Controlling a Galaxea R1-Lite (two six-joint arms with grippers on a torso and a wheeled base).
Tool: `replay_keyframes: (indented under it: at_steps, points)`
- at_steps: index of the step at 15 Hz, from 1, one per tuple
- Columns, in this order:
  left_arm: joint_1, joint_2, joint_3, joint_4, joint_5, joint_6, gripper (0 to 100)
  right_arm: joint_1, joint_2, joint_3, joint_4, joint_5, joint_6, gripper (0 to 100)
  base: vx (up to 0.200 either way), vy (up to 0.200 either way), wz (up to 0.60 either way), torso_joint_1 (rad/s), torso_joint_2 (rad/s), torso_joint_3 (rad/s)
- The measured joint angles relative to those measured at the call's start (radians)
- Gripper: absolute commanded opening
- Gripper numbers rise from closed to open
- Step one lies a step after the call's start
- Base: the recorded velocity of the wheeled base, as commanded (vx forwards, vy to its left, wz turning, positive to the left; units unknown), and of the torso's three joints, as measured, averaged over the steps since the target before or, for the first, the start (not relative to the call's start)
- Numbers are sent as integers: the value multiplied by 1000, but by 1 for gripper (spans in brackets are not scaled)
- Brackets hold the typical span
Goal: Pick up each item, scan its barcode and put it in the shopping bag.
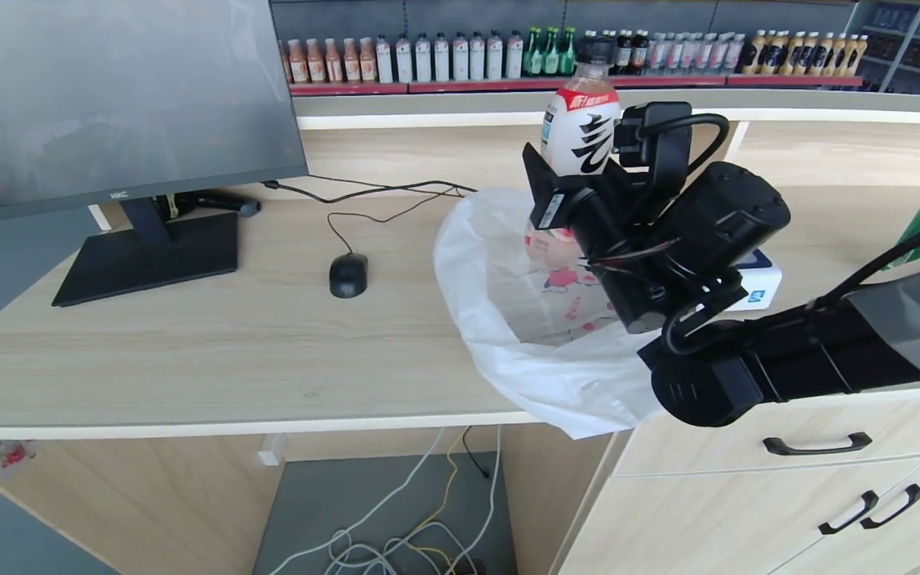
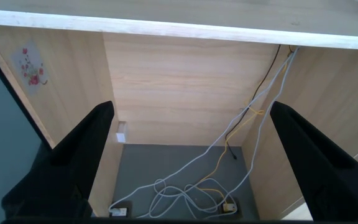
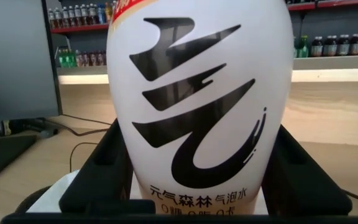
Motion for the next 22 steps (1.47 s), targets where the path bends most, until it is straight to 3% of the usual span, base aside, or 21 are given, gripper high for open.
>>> replay_keyframes:
  at_steps: [8,22]
  points:
    - [-1,0,0,0,0,0,100,9,98,-118,44,-20,8,0,0,0,0,0,0,0]
    - [0,0,0,0,0,0,100,9,179,-149,61,-19,65,0,0,0,0,0,0,0]
